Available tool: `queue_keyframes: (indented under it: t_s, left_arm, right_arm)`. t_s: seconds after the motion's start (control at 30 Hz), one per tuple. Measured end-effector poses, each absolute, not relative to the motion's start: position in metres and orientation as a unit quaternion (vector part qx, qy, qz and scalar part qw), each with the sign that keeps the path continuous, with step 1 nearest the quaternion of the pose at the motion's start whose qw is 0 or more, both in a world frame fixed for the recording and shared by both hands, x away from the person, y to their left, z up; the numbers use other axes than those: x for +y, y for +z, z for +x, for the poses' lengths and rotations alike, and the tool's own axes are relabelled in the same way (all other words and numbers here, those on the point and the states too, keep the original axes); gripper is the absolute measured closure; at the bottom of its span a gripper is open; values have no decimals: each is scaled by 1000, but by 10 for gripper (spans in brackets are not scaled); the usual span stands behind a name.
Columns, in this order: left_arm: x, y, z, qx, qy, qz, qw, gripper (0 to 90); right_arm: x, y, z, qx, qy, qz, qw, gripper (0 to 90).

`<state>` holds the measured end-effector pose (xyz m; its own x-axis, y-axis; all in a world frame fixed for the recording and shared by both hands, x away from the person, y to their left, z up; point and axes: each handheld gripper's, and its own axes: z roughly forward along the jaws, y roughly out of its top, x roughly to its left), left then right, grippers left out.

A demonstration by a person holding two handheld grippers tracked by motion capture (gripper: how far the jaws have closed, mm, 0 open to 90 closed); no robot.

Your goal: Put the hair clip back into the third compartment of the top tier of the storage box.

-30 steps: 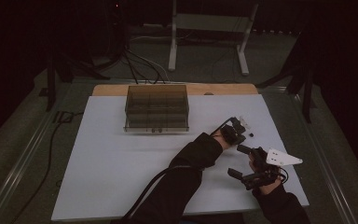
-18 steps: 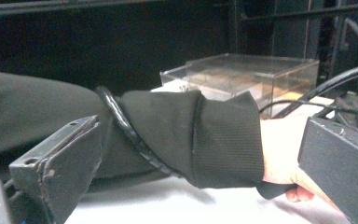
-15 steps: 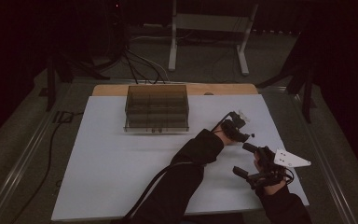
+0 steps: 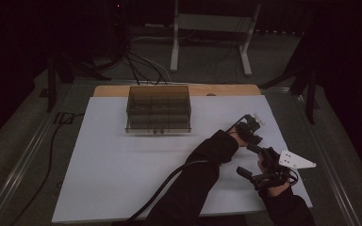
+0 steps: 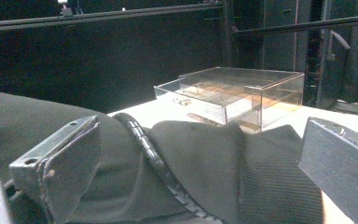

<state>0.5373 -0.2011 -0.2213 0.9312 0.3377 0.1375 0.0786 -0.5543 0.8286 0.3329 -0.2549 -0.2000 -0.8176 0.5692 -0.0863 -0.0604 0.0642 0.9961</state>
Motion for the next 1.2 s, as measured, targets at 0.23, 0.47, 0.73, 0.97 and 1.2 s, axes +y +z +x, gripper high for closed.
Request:
queue_keyframes:
  t_s: [0.23, 0.47, 0.73, 0.97, 1.2]
  left_arm:
    - [-204, -223, 530, 95, 158, 871, 456, 775]
    - [-202, -224, 529, 103, 150, 870, 458, 814]
    - [-184, -218, 530, 114, 149, 871, 454, 816]
    - [-159, -215, 527, 112, 153, 874, 447, 816]
    - [-141, -208, 517, 95, 153, 878, 443, 816]
  right_arm:
    - [-257, -201, 334, 689, 657, 190, 241, 0]
    - [-256, -201, 335, 690, 654, 193, 242, 0]
    - [-257, -202, 336, 689, 654, 196, 242, 0]
    - [-259, -203, 337, 688, 653, 202, 243, 0]
    - [-259, -205, 339, 691, 648, 207, 243, 0]
